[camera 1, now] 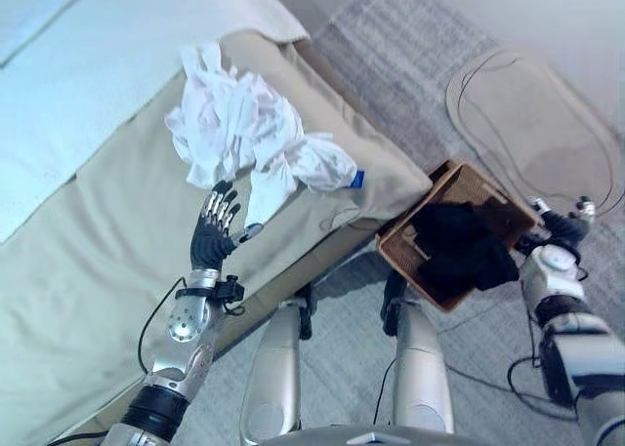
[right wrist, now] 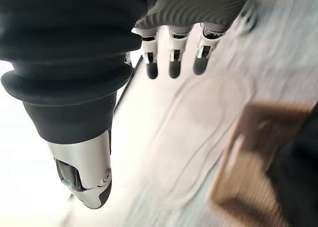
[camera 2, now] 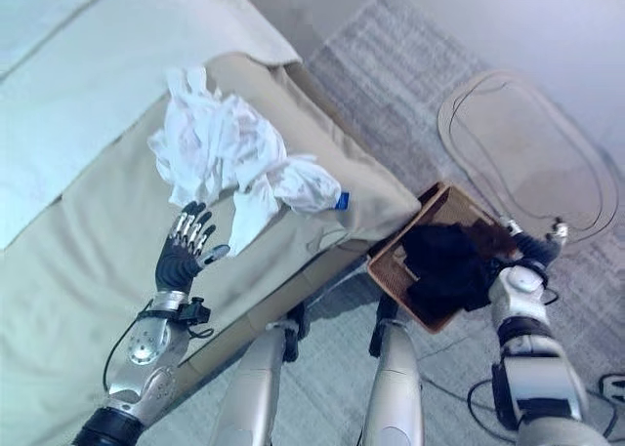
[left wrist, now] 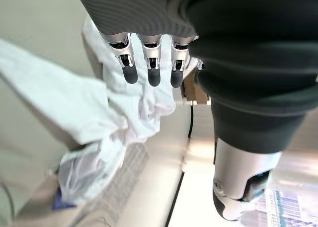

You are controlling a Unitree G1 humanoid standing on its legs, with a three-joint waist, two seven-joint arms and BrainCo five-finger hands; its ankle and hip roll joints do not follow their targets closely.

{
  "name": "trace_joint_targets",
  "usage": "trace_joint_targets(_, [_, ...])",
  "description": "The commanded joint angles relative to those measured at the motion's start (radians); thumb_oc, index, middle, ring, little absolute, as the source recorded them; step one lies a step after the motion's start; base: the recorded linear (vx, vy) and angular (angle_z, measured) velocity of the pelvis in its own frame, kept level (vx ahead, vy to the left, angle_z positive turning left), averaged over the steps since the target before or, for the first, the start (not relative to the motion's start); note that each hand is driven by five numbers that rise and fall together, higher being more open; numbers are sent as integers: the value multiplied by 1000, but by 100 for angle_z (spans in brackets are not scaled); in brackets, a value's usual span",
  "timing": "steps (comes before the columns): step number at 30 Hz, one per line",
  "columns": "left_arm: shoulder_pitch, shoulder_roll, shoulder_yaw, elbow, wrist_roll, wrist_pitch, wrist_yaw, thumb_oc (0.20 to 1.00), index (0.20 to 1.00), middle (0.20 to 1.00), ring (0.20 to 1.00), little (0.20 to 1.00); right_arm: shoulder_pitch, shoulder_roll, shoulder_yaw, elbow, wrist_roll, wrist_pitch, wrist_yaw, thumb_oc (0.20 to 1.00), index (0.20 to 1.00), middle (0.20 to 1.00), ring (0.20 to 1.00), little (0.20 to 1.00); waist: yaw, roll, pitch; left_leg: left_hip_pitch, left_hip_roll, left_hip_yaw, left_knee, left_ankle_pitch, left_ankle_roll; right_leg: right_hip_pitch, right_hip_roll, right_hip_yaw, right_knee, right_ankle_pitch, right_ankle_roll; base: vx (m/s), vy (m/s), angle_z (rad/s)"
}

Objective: Pick up clothes into the bucket

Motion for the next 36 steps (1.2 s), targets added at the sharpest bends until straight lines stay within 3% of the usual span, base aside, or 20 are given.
trace_joint_targets(1, [-9,-6,45,-4,88,-18,20,1000,1000,1000,1000,1000,85,20,-29,-76,-85,-64,17,1000,1000,1000,1000,1000,-33,-40,0,38,35,-48,-24,0,-32,130,-27,-18,-153,104,80,119,-99,10])
trace_joint_targets(5, [-14,-24,69,36,109,-1,26,1000,1000,1000,1000,1000,226,118,-68,-203,-54,-99,58,1000,1000,1000,1000,1000,-48,-49,-16,143,47,-78,-114,40,-47,252,-17,-68,-214,107,80,123,-103,23])
trace_joint_targets(7, [-40,-27,74,90,153,11,54,1000,1000,1000,1000,1000,274,204,-50,-225,52,-121,123,1000,1000,1000,1000,1000,-53,-52,-34,215,69,-89,-169,56,-59,316,2,-84,-241,98,76,125,-98,30])
trace_joint_targets(9, [-50,-21,79,99,177,17,62,1000,1000,1000,1000,1000,290,216,-26,-241,50,-113,144,1000,1000,1000,1000,1000,-54,-54,-37,225,78,-91,-175,63,-62,323,11,-86,-246,99,73,48,-88,13])
trace_joint_targets(10, [-55,-9,99,97,240,25,94,1000,1000,1000,1000,1000,321,238,44,-302,34,-103,180,1000,1000,1000,1000,1000,-48,-67,-34,222,101,-94,-111,44,-71,357,40,-70,-264,80,56,32,-117,-2])
trace_joint_targets(11, [-55,-9,100,97,241,25,95,1000,1000,1000,1000,1000,321,238,44,-302,34,-103,180,1000,1000,1000,1000,1000,-50,-67,-36,219,100,-95,-113,48,-71,356,39,-72,-267,83,56,16,-113,-8])
trace_joint_targets(12, [-64,-2,108,116,308,34,132,1000,1000,1000,1000,1000,324,245,73,-322,42,-103,200,1000,1000,1000,1000,1000,-43,-76,-28,202,96,-105,-35,31,-69,369,52,-59,-274,79,44,-25,-17,-18])
trace_joint_targets(13, [-91,2,108,143,355,38,176,1000,1000,1000,1000,1000,334,251,105,-356,43,-102,215,1000,1000,1000,1000,1000,-34,-84,-12,176,88,-126,24,47,-73,383,52,-52,-283,74,41,-34,51,-32])
trace_joint_targets(14, [-113,8,103,169,402,48,217,1000,1000,1000,1000,1000,328,251,124,-386,49,-108,215,1000,1000,1000,1000,1000,-25,-80,-4,158,61,-165,-12,52,-79,376,50,-39,-282,75,49,-43,77,-36])
trace_joint_targets(16, [-128,9,101,185,446,60,250,1000,1000,1000,1000,1000,326,241,136,-417,38,-109,217,1000,1000,1000,1000,1000,-31,-74,-3,143,41,-169,-48,59,-71,358,46,-31,-270,86,56,-14,151,-16])
trace_joint_targets(21, [-252,73,64,307,662,100,347,1000,1000,1000,1000,1000,292,230,168,-472,18,-111,223,1000,1000,1000,1000,1000,-64,-76,19,114,21,-58,-20,18,-33,257,-11,41,-201,101,84,5,264,-22])
trace_joint_targets(24, [-324,101,34,369,741,129,390,1000,1000,1000,1000,1000,255,225,195,-459,-3,-109,206,1000,1000,1000,1000,1000,-65,-82,44,97,21,-30,-21,21,-26,223,-19,62,-211,125,94,-37,158,-49])
trace_joint_targets(30, [-453,234,-19,401,953,221,483,1000,1000,1000,1000,1000,224,199,215,-479,-15,-115,203,1000,1000,1000,1000,1000,-80,-98,85,26,23,-10,-13,22,-20,145,-30,67,-221,141,105,-9,63,-20])
trace_joint_targets(36, [-580,271,-72,481,1042,306,497,1000,1000,1000,1000,1000,205,155,196,-501,-26,-123,202,1000,1000,1000,1000,1000,-105,-103,115,-69,25,-7,33,17,-19,61,-34,68,-205,154,110,-18,13,0])
